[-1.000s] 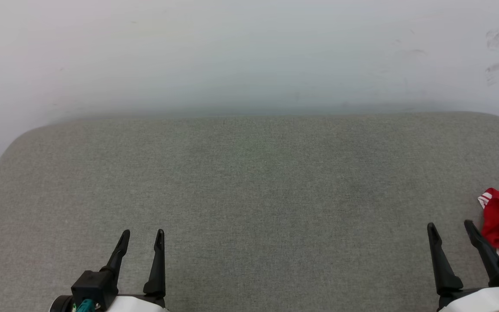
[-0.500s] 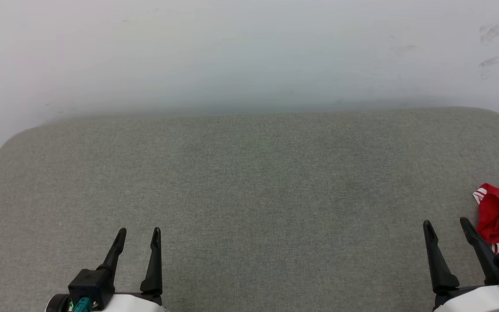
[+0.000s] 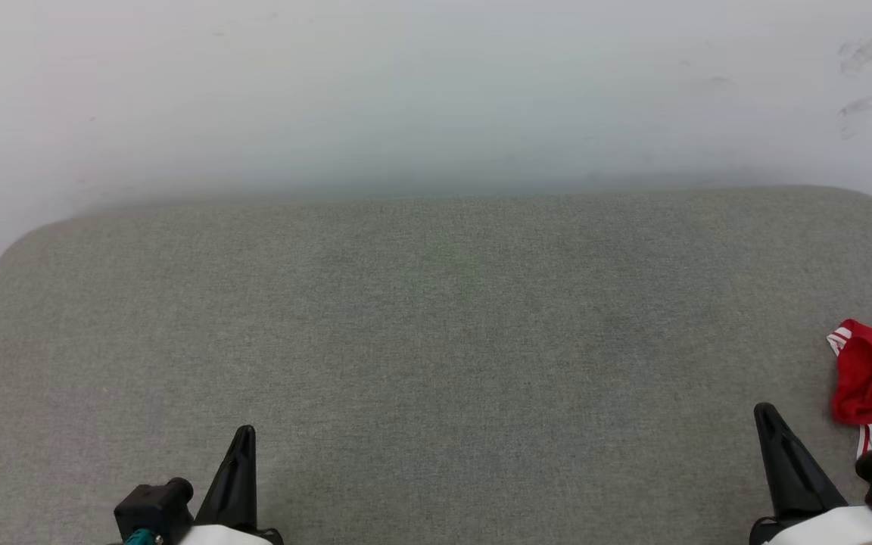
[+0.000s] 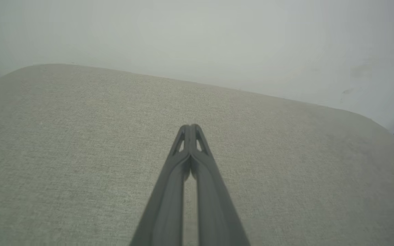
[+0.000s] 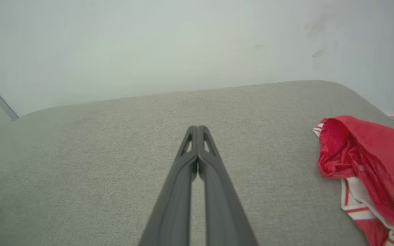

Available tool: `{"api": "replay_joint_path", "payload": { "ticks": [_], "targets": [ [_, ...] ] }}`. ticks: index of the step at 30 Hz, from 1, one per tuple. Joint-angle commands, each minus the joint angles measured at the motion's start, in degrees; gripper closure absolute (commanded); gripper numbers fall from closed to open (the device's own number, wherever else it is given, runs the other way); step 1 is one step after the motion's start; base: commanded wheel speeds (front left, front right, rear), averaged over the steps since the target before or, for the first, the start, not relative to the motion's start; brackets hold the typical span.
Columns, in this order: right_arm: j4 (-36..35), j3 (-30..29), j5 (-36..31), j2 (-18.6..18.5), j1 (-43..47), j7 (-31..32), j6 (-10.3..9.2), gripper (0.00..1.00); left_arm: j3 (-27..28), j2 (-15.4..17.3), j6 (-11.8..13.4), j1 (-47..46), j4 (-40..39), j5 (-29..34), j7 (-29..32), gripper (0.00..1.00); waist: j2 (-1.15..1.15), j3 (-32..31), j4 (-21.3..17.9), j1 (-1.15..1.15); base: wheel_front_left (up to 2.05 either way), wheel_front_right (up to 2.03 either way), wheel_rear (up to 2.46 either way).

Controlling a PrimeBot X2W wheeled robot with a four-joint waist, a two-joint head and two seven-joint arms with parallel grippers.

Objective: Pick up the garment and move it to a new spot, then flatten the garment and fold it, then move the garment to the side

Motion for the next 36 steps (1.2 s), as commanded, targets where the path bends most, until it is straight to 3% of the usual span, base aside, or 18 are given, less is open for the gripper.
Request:
{"api": "replay_joint_path", "payload": {
  "ticks": [1, 21, 36],
  "targets": [
    [0.14, 0.11, 3.63, -0.27, -1.37, -0.20, 0.00, 1.00, 0.79, -0.06, -0.49, -1.65, -0.52, -3.13, 0.71, 1.00, 0.00, 0.03, 0.03, 0.00, 0.00, 0.00, 0.00],
    [6.53, 0.60, 24.66, -0.91, -5.72, -0.29, -0.01, 1.00, 3.61, -1.01, -2.07, -4.39, 1.13, -21.84, 5.72, 1.00, 0.00, 0.28, 0.26, 0.00, 0.00, 0.00, 0.00],
    [10.15, 0.67, 36.56, -1.09, -8.19, -0.17, -0.01, 1.00, 5.27, -1.57, -3.00, -5.95, 2.13, -32.61, 8.66, 1.00, 0.00, 0.47, 0.42, 0.00, 0.00, 0.00, 0.00]
  ]
}}
